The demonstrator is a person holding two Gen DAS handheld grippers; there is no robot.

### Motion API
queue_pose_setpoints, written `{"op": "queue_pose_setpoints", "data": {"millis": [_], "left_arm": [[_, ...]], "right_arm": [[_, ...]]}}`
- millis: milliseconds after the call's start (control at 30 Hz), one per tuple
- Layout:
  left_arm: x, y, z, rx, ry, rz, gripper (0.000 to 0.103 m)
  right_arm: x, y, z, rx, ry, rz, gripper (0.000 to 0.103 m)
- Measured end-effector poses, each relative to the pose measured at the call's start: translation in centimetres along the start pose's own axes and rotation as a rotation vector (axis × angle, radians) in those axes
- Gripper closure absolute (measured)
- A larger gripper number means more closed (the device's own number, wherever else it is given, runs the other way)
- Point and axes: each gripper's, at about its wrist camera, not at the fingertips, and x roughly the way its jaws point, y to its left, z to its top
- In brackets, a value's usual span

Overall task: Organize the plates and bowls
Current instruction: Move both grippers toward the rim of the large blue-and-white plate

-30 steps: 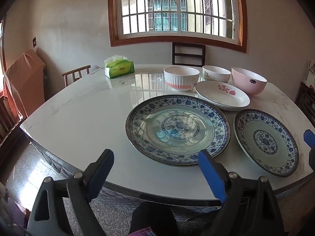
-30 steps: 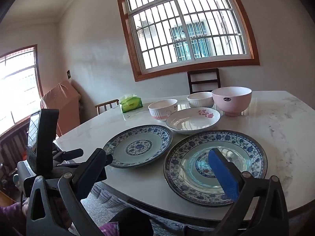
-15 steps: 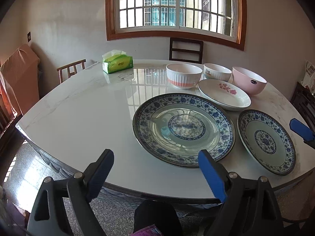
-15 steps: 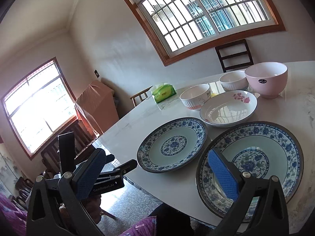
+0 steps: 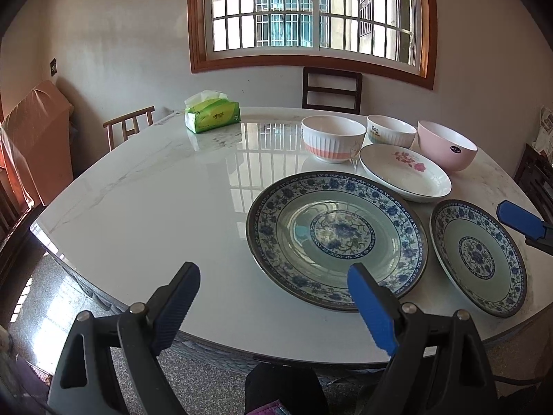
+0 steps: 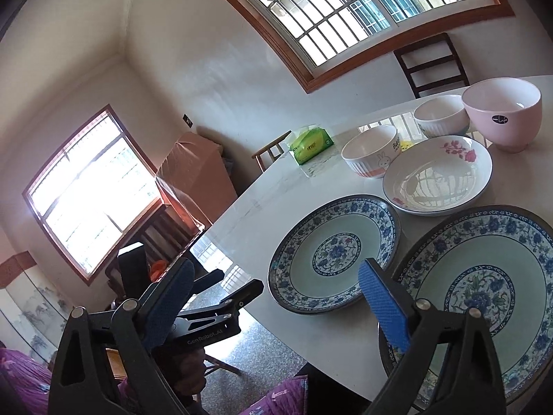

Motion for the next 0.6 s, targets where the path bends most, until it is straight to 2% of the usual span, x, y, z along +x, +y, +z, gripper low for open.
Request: {"op": "queue_pose_setpoints", "data": {"millis": [267, 433, 600], "left_arm": [[1.3, -0.1, 0.7, 0.008, 0.031, -0.005, 0.014], [2.0, 0.1, 1.3, -0.005, 0.051, -0.01, 0.014], [3.0, 0.4, 1.7, -0.013, 0.08, -0.024, 0.014]], "right_arm": [[2.2, -1.8, 1.6, 0.044, 0.059, 0.039, 0.028], [3.6, -3.0, 2.8, 0.069, 0.089, 0.039, 0.03], [5.3, -4.5, 3.7, 0.089, 0.147, 0.028, 0.038]]}}
